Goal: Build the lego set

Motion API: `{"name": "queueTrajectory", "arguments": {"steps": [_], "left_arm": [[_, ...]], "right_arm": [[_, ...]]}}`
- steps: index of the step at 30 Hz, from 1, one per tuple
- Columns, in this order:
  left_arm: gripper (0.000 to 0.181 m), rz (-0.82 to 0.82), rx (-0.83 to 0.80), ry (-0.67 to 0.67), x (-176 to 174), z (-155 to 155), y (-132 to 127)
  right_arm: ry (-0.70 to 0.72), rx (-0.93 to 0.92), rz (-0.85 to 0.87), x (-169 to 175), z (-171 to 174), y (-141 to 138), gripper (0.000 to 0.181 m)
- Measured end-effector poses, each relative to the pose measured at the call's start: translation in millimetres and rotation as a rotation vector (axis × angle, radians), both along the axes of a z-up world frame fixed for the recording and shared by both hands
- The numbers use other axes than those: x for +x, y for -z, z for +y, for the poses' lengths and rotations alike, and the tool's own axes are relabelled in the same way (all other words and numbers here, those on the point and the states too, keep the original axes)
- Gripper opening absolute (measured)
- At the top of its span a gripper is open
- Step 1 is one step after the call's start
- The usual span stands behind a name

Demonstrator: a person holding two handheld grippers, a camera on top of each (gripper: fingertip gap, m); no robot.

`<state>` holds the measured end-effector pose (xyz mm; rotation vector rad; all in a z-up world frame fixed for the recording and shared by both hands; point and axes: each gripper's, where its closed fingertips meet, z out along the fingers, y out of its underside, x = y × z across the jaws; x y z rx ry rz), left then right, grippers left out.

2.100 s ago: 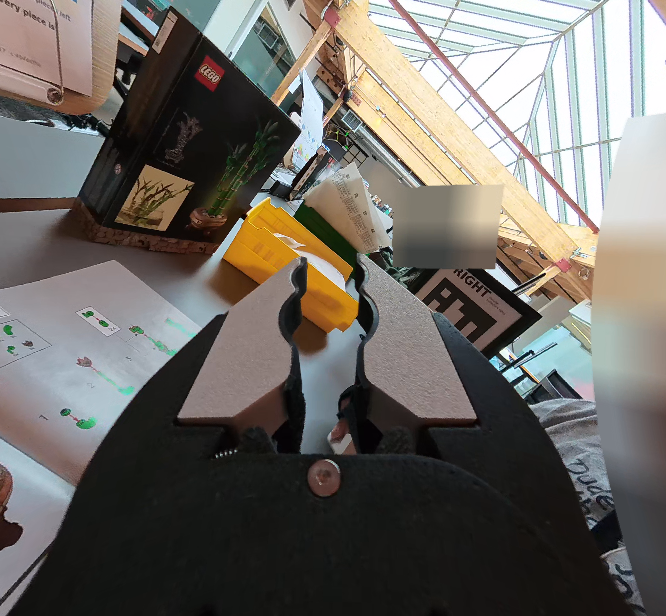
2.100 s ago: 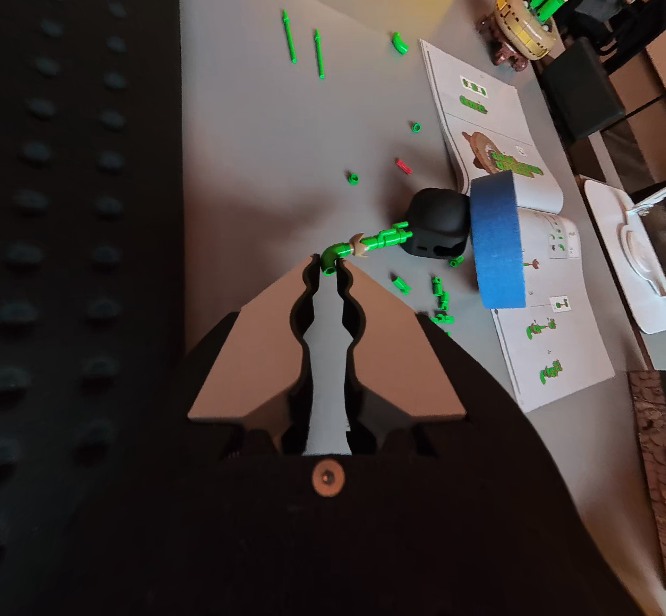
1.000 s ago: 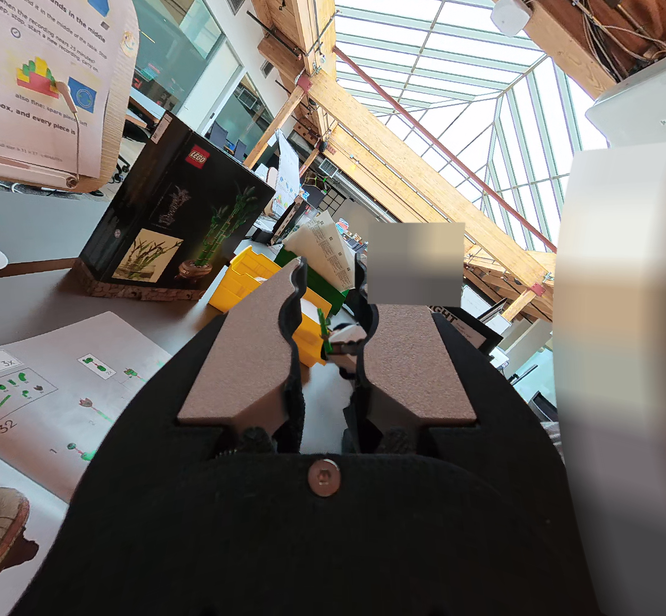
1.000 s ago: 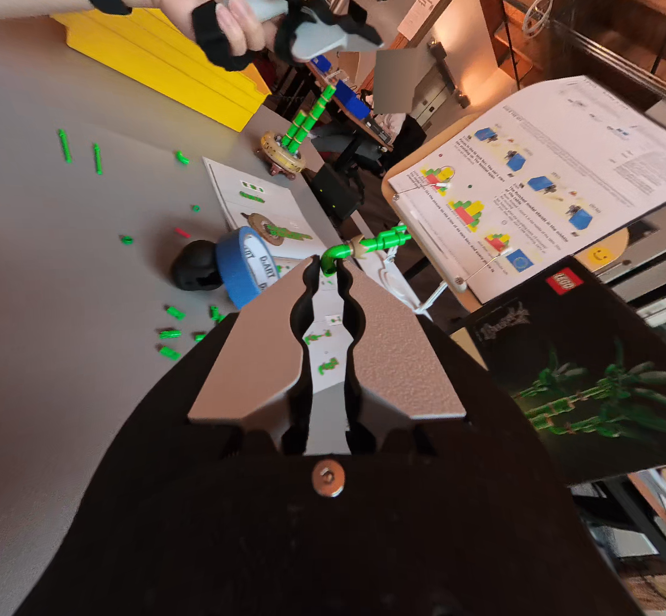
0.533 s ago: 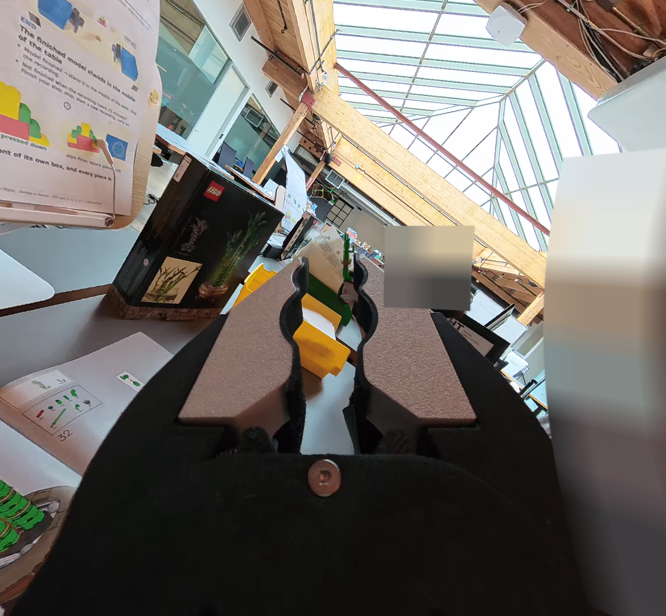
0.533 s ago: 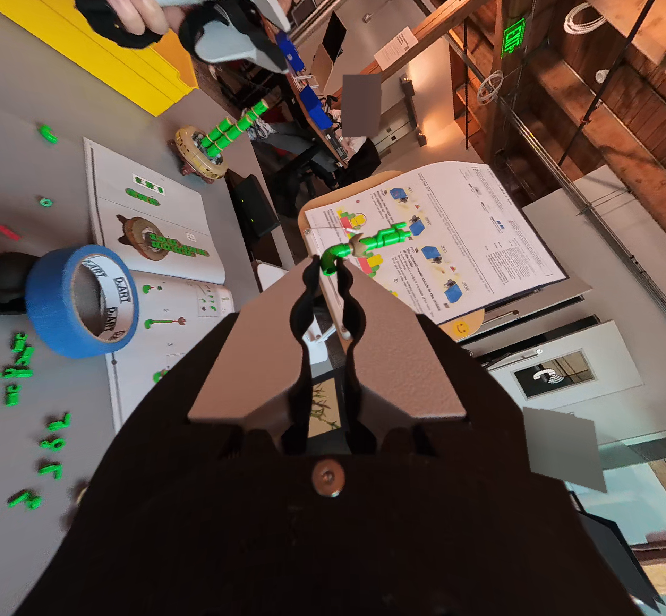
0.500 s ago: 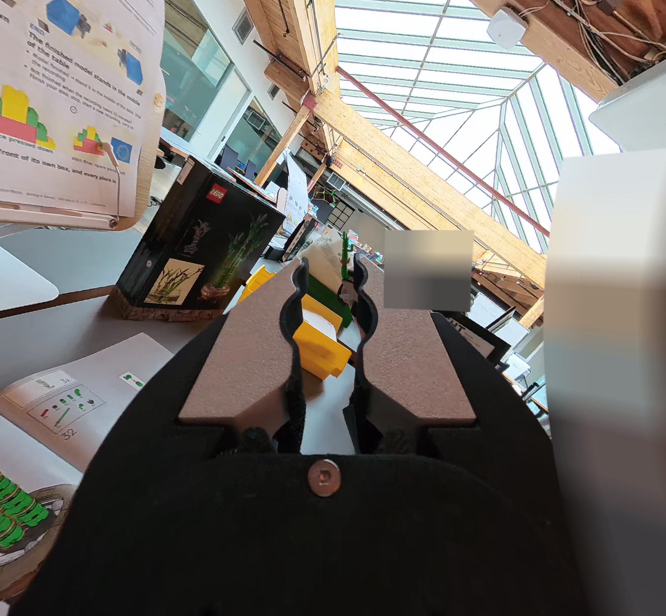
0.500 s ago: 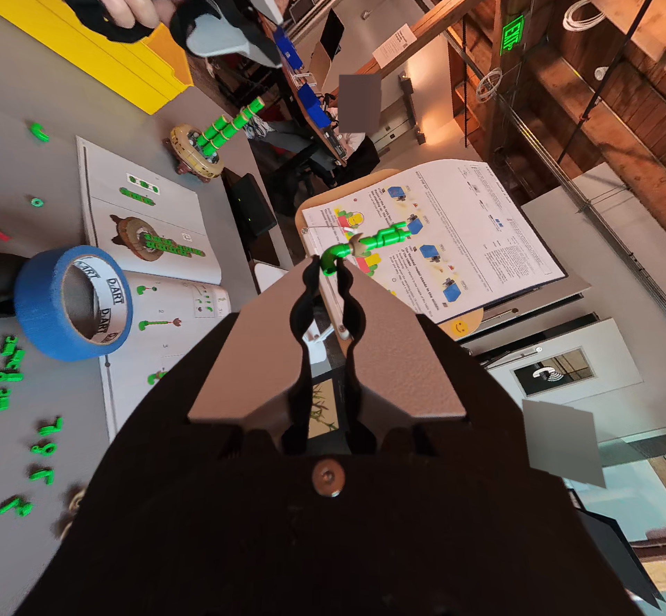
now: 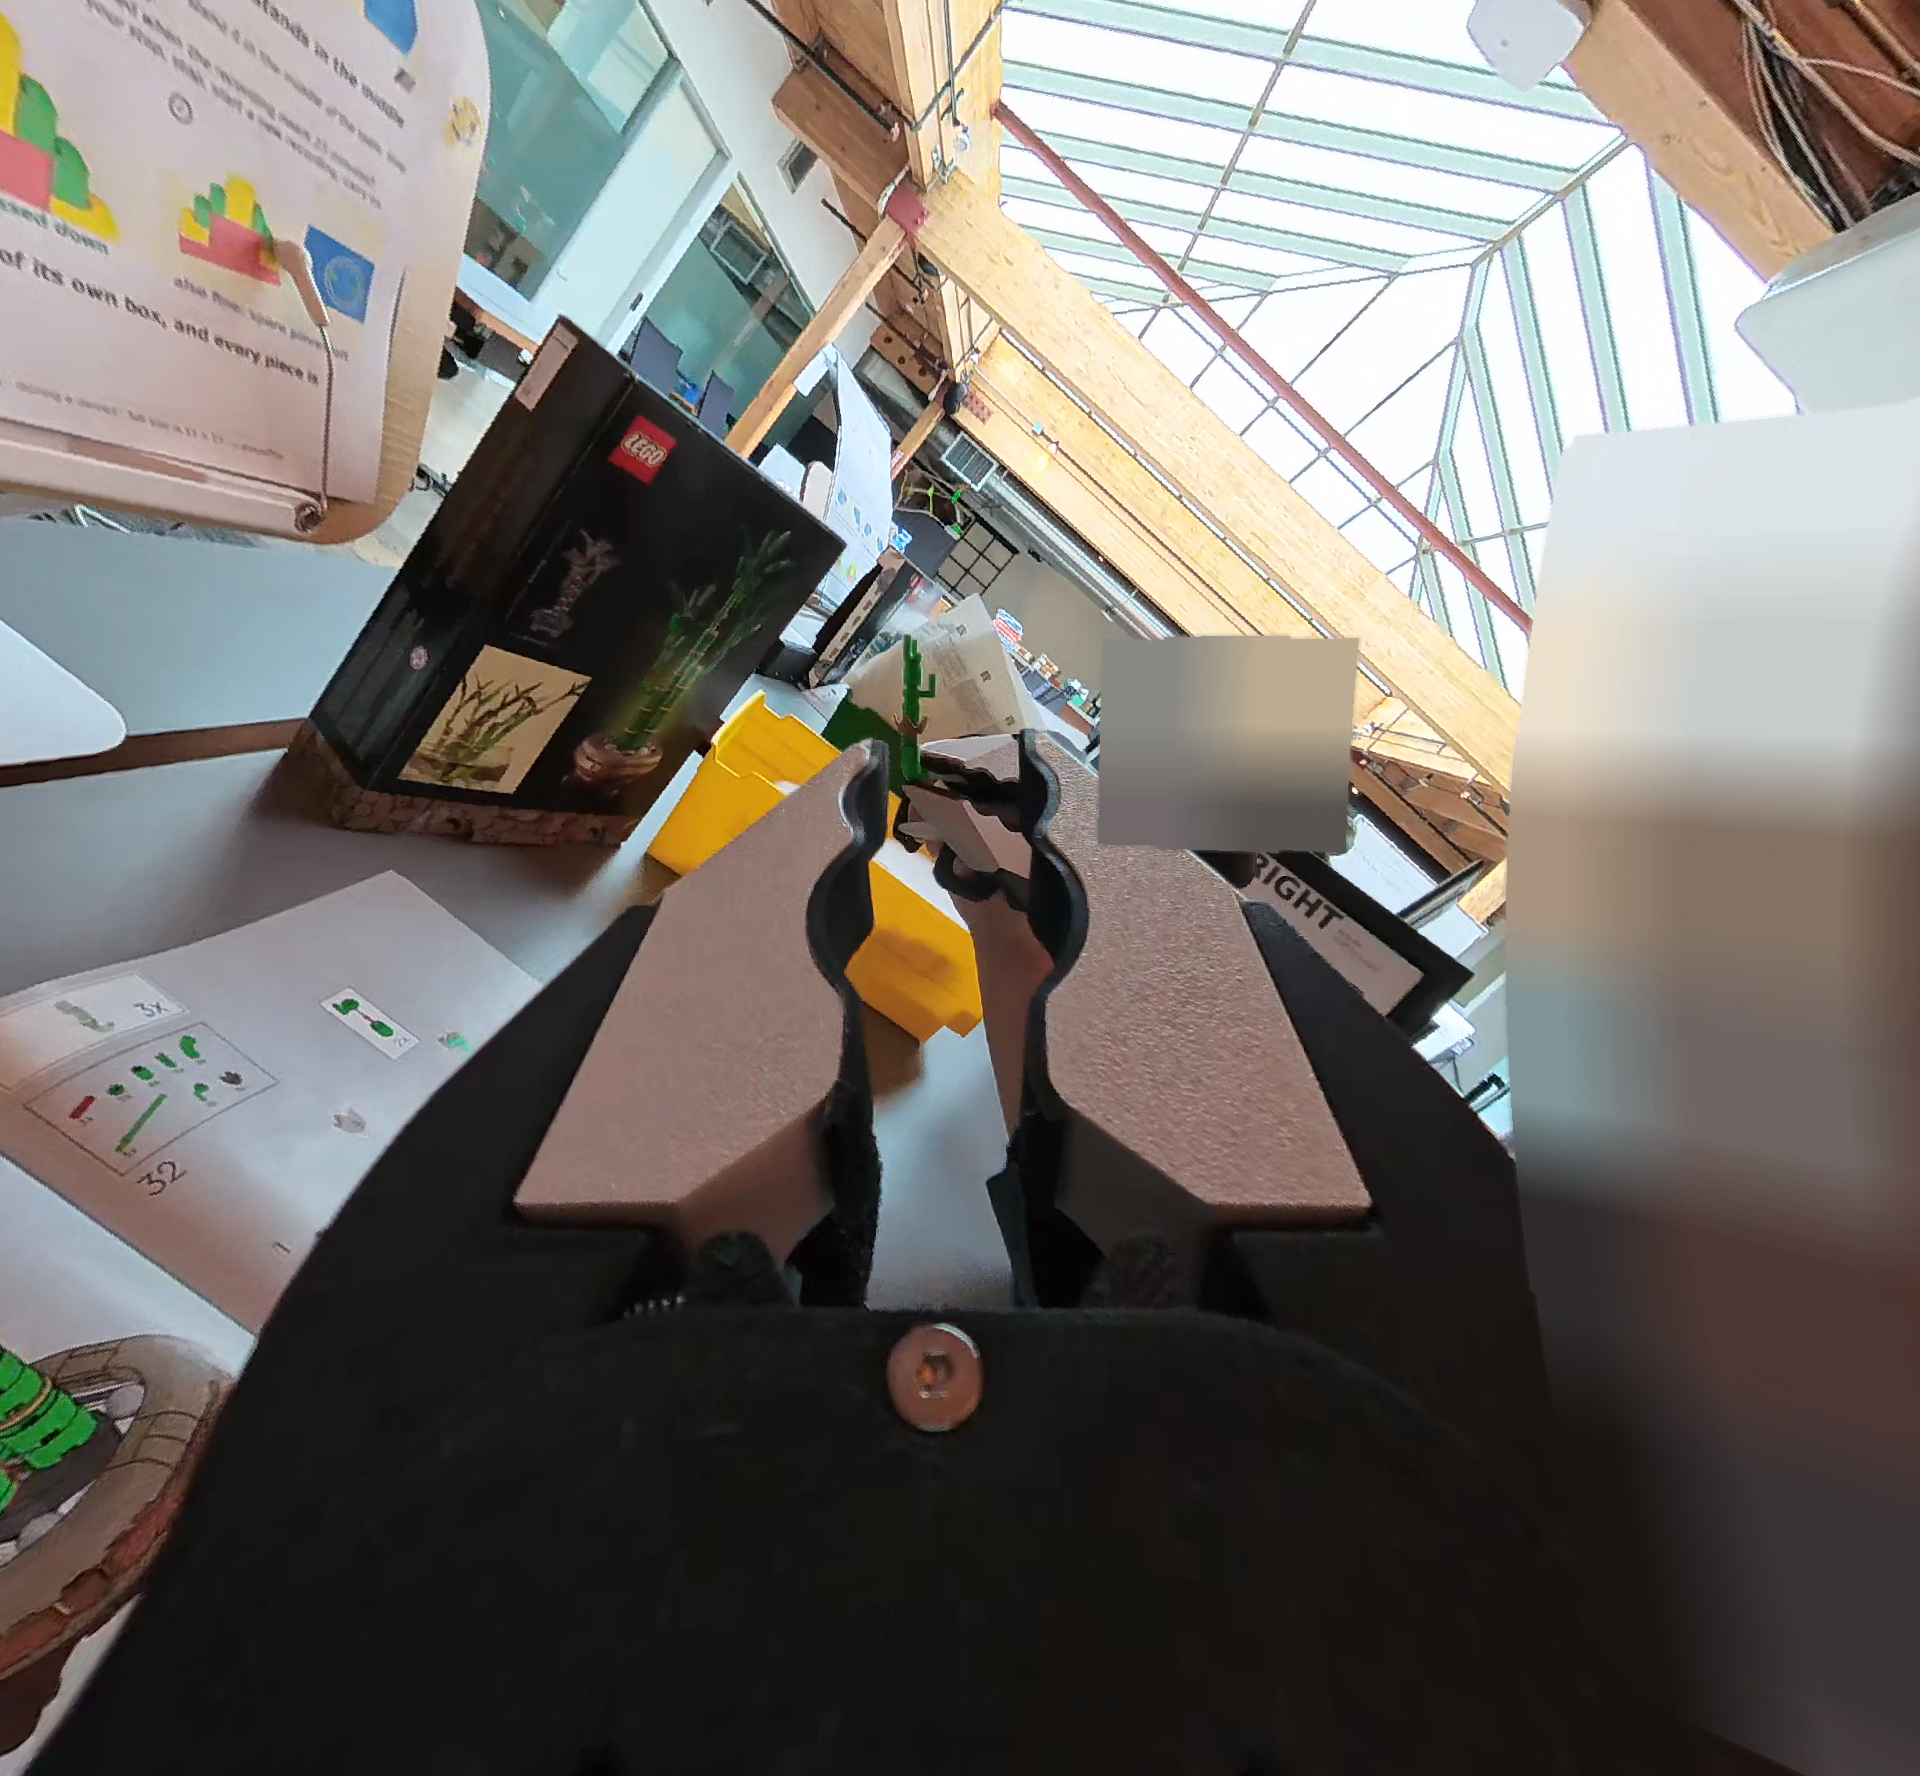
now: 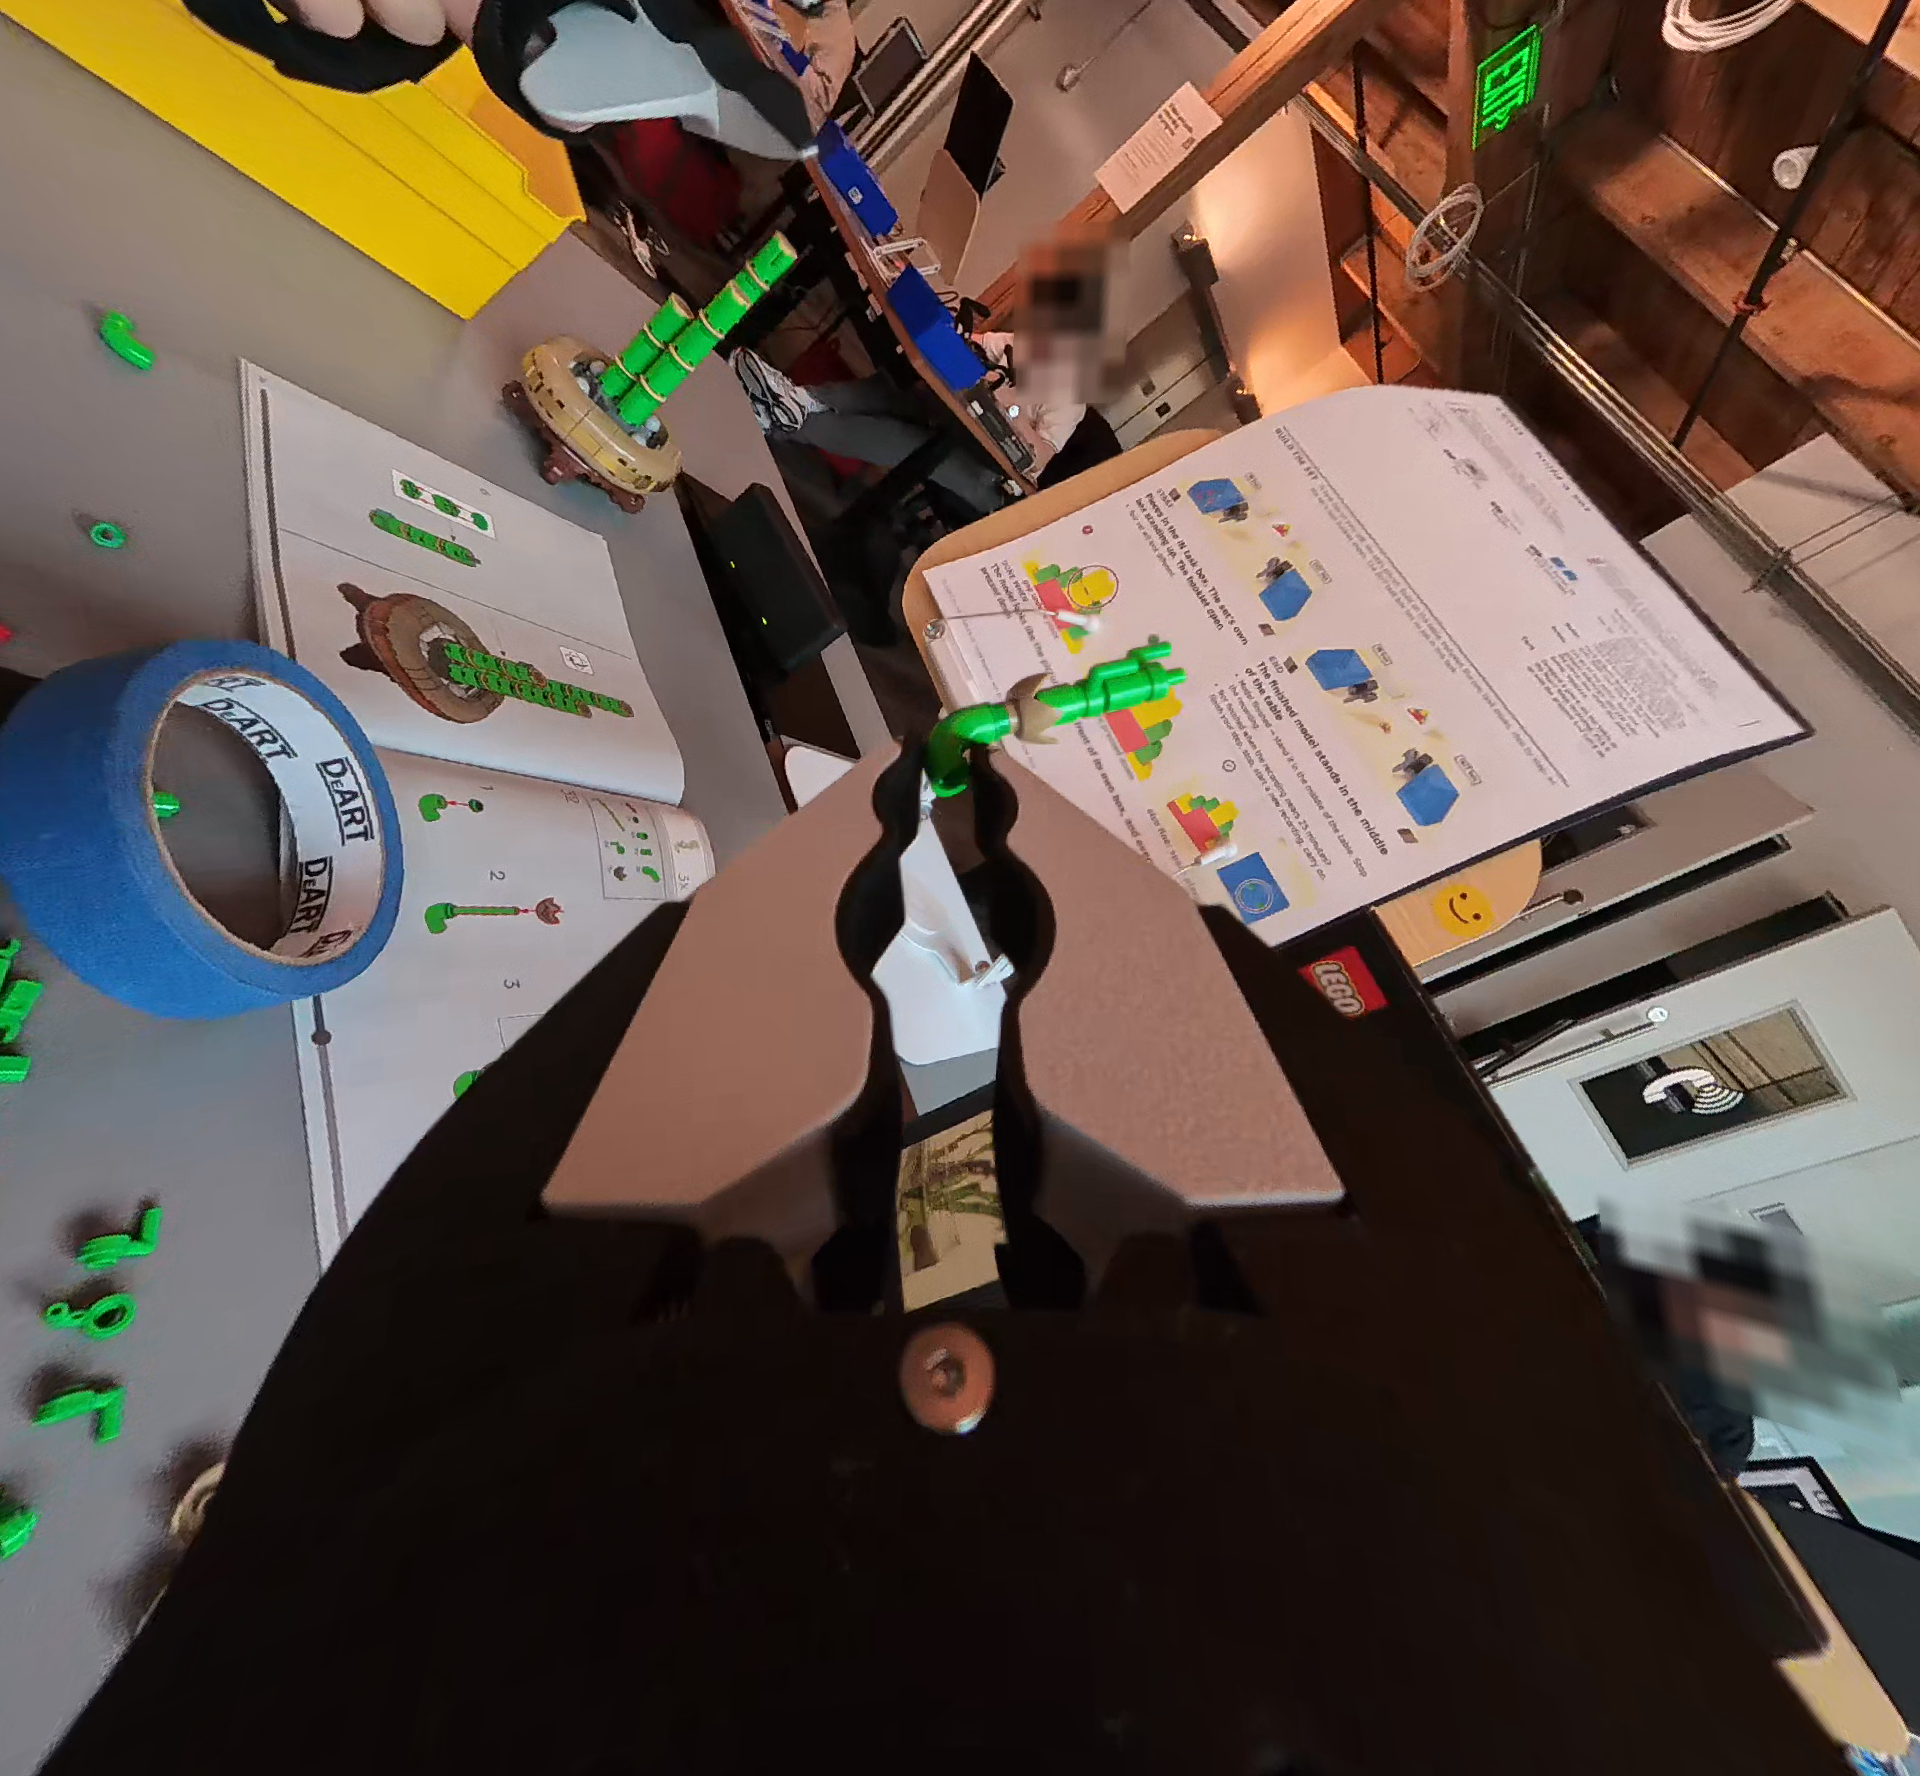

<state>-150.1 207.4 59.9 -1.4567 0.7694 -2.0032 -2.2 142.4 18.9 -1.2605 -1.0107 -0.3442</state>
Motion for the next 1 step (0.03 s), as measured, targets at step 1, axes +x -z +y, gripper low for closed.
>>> {"name": "queueTrajectory", "arguments": {"steps": [1], "left_arm": [[0.022, 0.006, -0.003, 0.006, 2.0, -0.6, 2.1]], "right_arm": [[-0.001, -0.007, 0.001, 0.4, 0.9, 2.2, 0.006]]}}
